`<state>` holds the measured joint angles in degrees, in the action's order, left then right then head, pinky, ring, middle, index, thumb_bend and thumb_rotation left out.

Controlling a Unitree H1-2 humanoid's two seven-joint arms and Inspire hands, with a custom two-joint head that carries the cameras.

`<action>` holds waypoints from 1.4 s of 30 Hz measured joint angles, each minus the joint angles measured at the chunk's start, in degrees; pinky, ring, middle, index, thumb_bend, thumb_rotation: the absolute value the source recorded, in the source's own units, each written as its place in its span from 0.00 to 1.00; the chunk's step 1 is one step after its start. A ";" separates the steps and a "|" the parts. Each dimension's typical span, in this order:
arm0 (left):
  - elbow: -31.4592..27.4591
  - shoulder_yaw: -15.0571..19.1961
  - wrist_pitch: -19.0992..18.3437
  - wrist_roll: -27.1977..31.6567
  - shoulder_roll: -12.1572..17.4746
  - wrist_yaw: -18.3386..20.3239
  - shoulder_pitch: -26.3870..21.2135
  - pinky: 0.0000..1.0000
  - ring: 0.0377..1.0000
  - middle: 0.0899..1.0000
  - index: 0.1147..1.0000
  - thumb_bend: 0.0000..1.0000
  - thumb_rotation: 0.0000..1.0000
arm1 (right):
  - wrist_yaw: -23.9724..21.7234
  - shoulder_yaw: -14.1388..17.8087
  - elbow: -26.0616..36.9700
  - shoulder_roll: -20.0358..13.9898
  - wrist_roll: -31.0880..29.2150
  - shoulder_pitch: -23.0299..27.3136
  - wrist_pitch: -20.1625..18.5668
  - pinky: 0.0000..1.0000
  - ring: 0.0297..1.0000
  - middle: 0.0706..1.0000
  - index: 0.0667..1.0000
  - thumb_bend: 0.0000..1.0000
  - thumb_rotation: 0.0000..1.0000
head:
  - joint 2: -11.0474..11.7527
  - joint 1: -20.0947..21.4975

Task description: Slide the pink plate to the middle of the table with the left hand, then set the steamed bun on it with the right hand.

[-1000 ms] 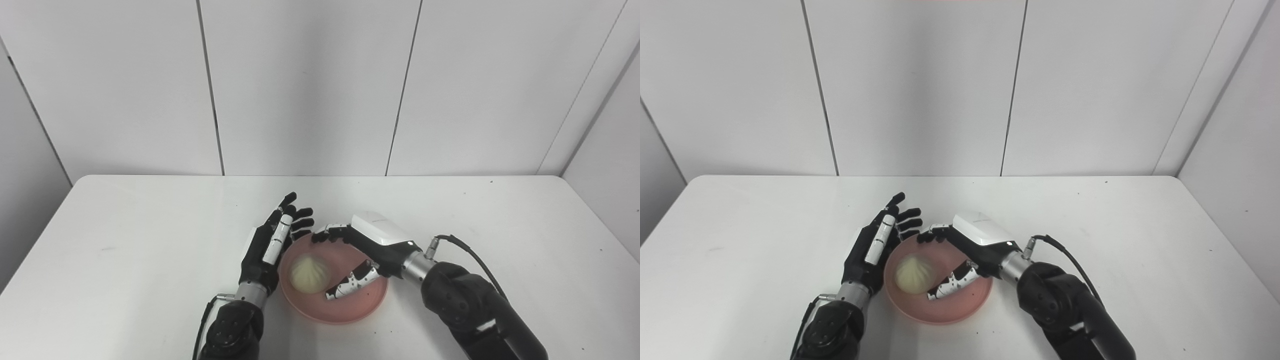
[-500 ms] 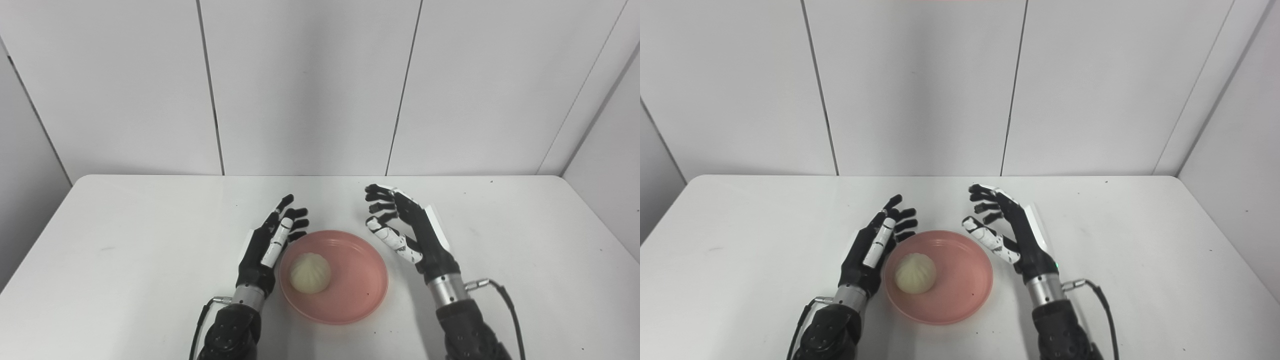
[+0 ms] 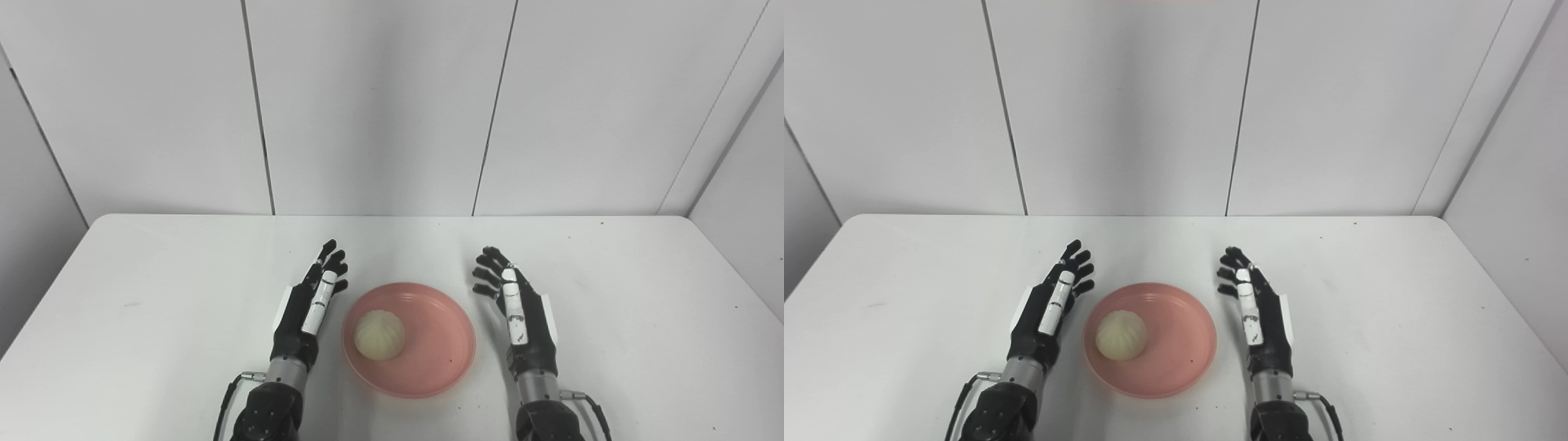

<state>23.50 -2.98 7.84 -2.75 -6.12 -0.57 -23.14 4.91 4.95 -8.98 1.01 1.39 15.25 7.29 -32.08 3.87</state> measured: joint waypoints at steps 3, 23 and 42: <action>-0.27 -0.09 0.00 -0.41 0.01 -0.18 0.20 0.95 0.97 0.98 0.91 0.54 0.91 | 0.08 -0.18 -0.03 -0.06 0.08 0.00 -0.58 0.72 0.76 0.79 0.77 0.67 1.00 | -0.09 -0.09; -0.16 0.15 0.01 -1.21 -0.01 -0.32 0.31 1.00 1.00 1.00 0.95 0.58 0.94 | 4.83 -3.39 -2.84 -1.64 8.13 1.57 0.92 0.96 0.96 0.98 0.96 0.71 1.00 | -0.17 0.09; -0.19 0.10 -0.02 -0.93 -0.03 -0.21 0.34 1.00 1.00 1.00 0.95 0.57 0.96 | 3.17 -4.24 -2.88 -2.26 6.37 1.56 0.92 1.00 1.00 1.00 0.97 0.73 1.00 | -0.26 0.26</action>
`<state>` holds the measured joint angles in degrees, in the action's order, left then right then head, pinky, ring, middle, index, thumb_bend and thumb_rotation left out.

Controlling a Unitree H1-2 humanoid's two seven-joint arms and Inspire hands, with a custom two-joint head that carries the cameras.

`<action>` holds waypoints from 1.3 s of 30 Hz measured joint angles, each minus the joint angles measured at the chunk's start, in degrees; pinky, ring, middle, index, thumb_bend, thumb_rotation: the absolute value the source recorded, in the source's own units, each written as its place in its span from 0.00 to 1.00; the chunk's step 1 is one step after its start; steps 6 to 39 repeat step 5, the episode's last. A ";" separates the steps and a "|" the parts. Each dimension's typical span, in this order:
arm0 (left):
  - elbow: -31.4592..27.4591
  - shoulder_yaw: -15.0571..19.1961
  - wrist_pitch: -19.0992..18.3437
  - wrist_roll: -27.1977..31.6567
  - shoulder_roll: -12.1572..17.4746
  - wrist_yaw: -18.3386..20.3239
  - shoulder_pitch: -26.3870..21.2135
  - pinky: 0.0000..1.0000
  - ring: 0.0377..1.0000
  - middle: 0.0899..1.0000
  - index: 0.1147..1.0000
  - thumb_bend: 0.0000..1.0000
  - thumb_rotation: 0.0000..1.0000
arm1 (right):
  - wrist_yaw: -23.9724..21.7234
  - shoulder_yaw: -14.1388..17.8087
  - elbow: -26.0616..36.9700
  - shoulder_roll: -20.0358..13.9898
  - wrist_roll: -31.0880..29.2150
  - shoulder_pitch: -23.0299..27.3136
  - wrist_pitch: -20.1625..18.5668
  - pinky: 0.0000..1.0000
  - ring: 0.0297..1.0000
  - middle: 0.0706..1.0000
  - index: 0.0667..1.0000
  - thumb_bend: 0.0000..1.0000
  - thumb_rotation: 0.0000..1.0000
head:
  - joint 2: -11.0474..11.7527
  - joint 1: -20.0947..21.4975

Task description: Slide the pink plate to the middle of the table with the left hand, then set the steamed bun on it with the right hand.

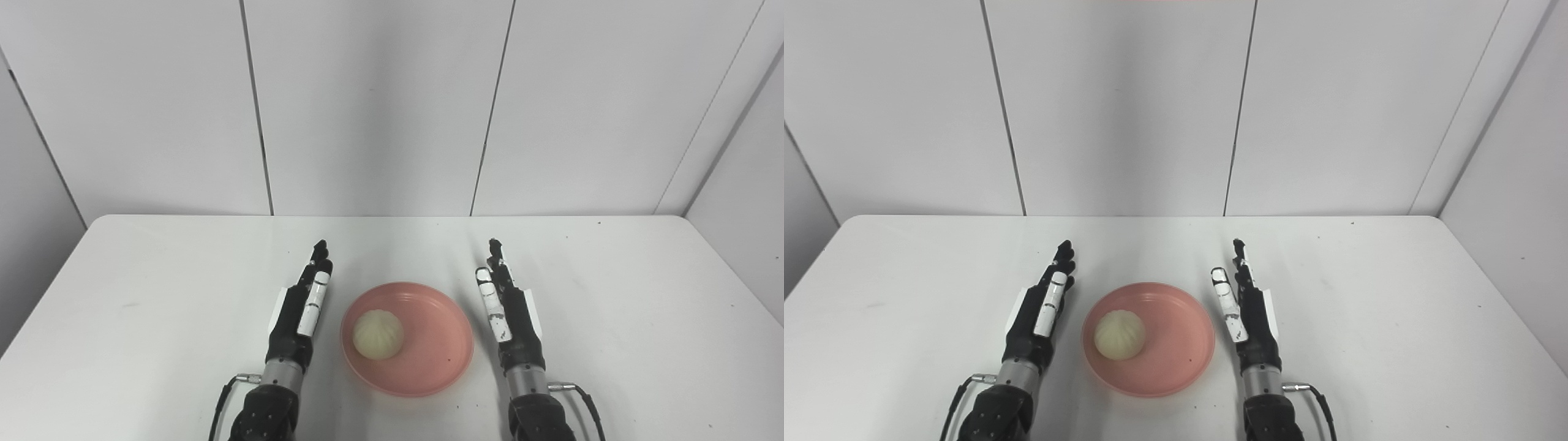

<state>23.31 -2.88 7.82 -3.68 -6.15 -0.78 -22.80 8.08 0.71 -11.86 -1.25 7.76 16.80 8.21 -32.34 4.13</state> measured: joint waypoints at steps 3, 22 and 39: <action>0.00 -0.01 0.00 0.00 0.00 0.02 0.00 1.00 1.00 1.00 0.96 0.57 0.97 | -0.05 -0.14 0.01 -0.09 0.04 -0.01 0.00 1.00 1.00 1.00 0.97 0.73 1.00 | -0.09 0.00; 0.00 -0.04 0.00 0.00 0.00 0.06 0.00 1.00 1.00 0.99 0.96 0.57 0.97 | -0.06 -0.16 0.02 -0.12 -0.03 -0.01 0.00 1.00 1.00 0.99 0.97 0.73 1.00 | -0.09 0.00; 0.00 -0.04 0.00 0.00 0.00 0.06 0.00 1.00 1.00 0.99 0.96 0.57 0.97 | -0.06 -0.16 0.02 -0.12 -0.03 -0.01 0.00 1.00 1.00 0.99 0.97 0.73 1.00 | -0.09 0.00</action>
